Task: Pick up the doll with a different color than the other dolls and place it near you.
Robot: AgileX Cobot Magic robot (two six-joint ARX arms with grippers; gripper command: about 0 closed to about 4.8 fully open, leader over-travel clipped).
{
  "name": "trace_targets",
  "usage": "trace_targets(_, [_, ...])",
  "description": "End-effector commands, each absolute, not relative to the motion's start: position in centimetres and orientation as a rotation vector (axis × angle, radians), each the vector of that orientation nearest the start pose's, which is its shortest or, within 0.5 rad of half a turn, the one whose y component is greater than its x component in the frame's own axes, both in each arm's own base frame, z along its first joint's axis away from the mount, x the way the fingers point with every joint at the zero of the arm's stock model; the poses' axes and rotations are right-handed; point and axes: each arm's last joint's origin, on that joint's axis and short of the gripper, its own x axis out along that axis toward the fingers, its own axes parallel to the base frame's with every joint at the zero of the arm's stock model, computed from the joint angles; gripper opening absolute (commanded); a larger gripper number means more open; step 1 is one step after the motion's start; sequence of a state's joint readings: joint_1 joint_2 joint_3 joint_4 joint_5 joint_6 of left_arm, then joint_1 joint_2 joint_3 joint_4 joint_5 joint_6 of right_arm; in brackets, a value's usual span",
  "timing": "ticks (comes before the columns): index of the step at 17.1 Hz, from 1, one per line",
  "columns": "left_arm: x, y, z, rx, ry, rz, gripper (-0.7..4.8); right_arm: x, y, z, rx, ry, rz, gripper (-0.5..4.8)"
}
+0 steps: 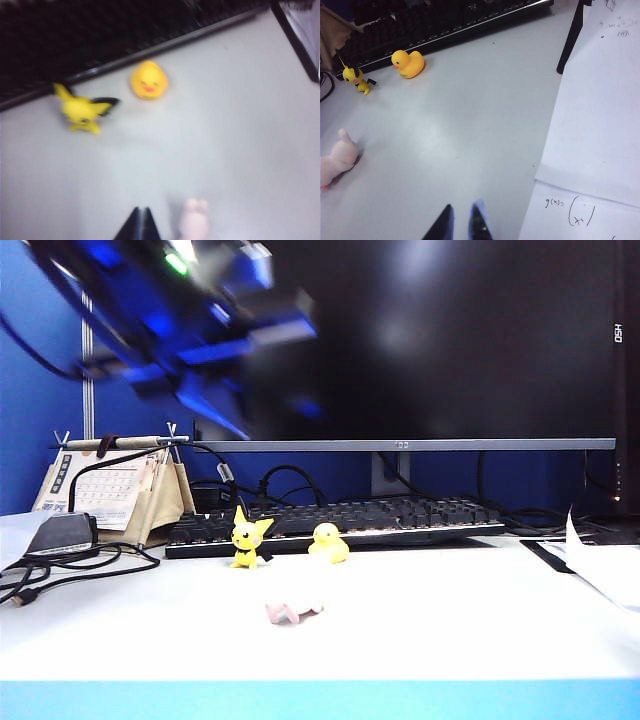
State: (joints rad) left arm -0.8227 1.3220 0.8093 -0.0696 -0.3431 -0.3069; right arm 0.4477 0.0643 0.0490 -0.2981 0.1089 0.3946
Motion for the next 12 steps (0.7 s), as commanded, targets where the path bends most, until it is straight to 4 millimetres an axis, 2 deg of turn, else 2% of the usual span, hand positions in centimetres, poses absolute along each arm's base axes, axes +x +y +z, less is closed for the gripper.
trace_targets(1, [18.5, -17.2, 24.8, 0.028, 0.546, -0.332, 0.16, 8.6, 3.8, 14.5, 0.294, 0.377, 0.266, 0.53])
trace_targets(3, [16.5, -14.5, 24.5, 0.028, 0.543, -0.282, 0.16, 8.6, 3.8, 14.5, 0.294, 0.377, 0.266, 0.53])
trace_targets(6, [14.1, -11.9, 23.3, -0.059, 0.505, -0.254, 0.17, 8.6, 3.8, 14.5, 0.294, 0.377, 0.265, 0.53])
trace_targets(8, [11.9, -9.7, 21.7, -0.133, 0.457, -0.224, 0.17, 8.6, 3.8, 14.5, 0.294, 0.377, 0.266, 0.53])
trace_targets(12, [9.4, -7.2, 18.5, -0.111, 0.467, -0.187, 0.17, 8.6, 3.8, 14.5, 0.294, 0.377, 0.266, 0.53])
